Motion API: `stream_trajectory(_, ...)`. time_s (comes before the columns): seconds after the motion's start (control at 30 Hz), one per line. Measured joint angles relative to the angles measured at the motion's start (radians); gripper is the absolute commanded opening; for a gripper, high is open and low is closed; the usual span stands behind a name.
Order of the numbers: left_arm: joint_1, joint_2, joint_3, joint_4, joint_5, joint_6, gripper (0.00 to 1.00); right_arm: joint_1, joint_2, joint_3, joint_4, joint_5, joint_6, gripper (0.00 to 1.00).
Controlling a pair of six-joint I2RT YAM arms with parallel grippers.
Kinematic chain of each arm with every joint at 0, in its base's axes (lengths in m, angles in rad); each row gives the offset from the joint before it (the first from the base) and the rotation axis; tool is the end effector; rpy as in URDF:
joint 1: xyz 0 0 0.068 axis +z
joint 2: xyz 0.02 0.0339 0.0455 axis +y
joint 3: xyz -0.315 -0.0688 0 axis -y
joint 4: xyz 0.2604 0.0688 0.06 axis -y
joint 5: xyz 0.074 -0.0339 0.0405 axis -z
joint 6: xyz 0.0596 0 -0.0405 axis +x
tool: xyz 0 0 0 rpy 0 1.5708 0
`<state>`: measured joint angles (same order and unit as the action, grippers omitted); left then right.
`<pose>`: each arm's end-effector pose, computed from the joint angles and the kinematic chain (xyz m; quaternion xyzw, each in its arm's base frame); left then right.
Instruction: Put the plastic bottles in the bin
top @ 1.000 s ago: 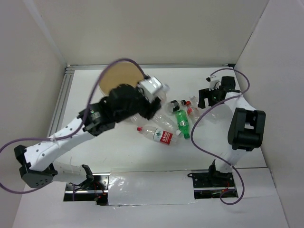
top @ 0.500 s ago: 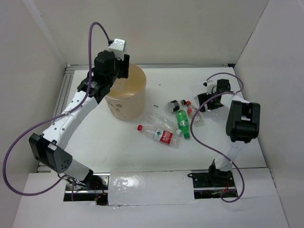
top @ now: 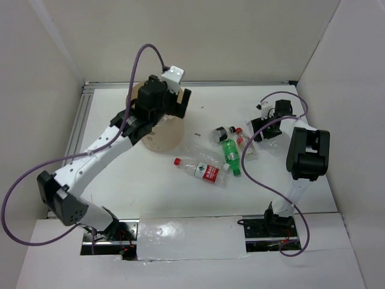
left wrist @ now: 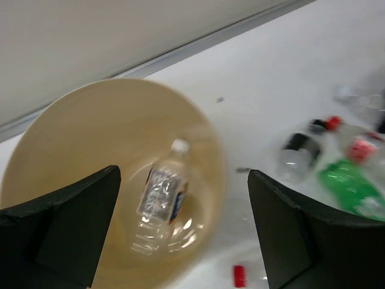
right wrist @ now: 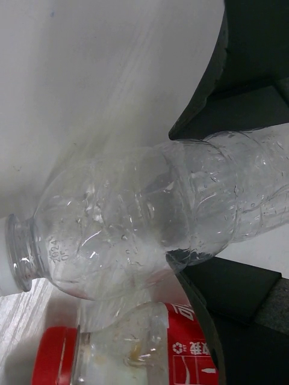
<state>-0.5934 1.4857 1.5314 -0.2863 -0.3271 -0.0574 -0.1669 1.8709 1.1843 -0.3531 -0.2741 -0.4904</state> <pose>0.3235 -0.1951 0.4681 0.1087 0.7753 -0.0733 0.6179 0.4159 -0.0537 0.1825 -0.1893 0.9376 0.0409 0.2886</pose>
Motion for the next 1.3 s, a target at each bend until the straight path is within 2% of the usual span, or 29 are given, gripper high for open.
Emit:
stream_trajectory(0.13, -0.201, -0.163, -0.057, -0.026, -0.003, -0.039, 1.00, -0.007, -0.008, 0.043, -0.047, -0.036, -0.010, 0.40)
stream_trajectory(0.2, -0.273, -0.270, -0.126, -0.026, 0.000, -0.120, 0.98, -0.005, -0.026, 0.101, -0.079, -0.069, -0.015, 0.37)
stream_trajectory(0.27, -0.305, -0.388, -0.242, -0.020, 0.010, -0.263, 0.97, 0.003, -0.057, 0.188, -0.100, -0.117, -0.016, 0.36)
stream_trajectory(0.37, -0.311, -0.513, -0.447, -0.018, 0.018, -0.500, 0.97, 0.055, -0.120, 0.325, -0.058, -0.214, 0.003, 0.28)
stream_trajectory(0.47, -0.310, -0.546, -0.659, 0.000, 0.030, -0.750, 0.97, 0.162, -0.190, 0.402, 0.032, -0.300, 0.045, 0.24)
stream_trajectory(0.6, -0.289, -0.533, -0.914, 0.026, 0.089, -1.030, 0.99, 0.357, -0.177, 0.554, 0.164, -0.402, 0.114, 0.27)
stream_trajectory(0.8, -0.273, -0.521, -0.975, 0.103, 0.114, -1.280, 0.99, 0.585, -0.021, 0.760, 0.293, -0.473, 0.220, 0.32)
stream_trajectory(0.93, -0.273, -0.509, -0.975, 0.171, 0.111, -1.398, 0.99, 0.664, 0.092, 0.840, 0.319, -0.490, 0.282, 0.38)
stream_trajectory(1.03, -0.273, -0.481, -0.980, 0.216, 0.105, -1.470, 0.99, 0.702, 0.176, 0.878, 0.359, -0.494, 0.341, 0.49)
stream_trajectory(1.07, -0.274, -0.466, -0.980, 0.225, 0.101, -1.491, 0.99, 0.713, 0.202, 0.885, 0.367, -0.494, 0.357, 0.55)
stream_trajectory(1.1, -0.275, -0.447, -0.980, 0.229, 0.096, -1.510, 0.99, 0.726, 0.222, 0.886, 0.372, -0.493, 0.370, 0.80)
stream_trajectory(1.13, -0.278, -0.428, -0.980, 0.232, 0.090, -1.527, 0.99, 0.734, 0.240, 0.886, 0.372, -0.493, 0.382, 0.96)
stream_trajectory(1.17, -0.281, -0.411, -0.980, 0.236, 0.085, -1.548, 0.99, 0.741, 0.255, 0.888, 0.371, -0.493, 0.394, 1.00)
stream_trajectory(1.3, -0.289, -0.290, -0.959, 0.258, 0.072, -1.610, 0.99, 0.756, 0.279, 0.894, 0.364, -0.490, 0.408, 1.00)
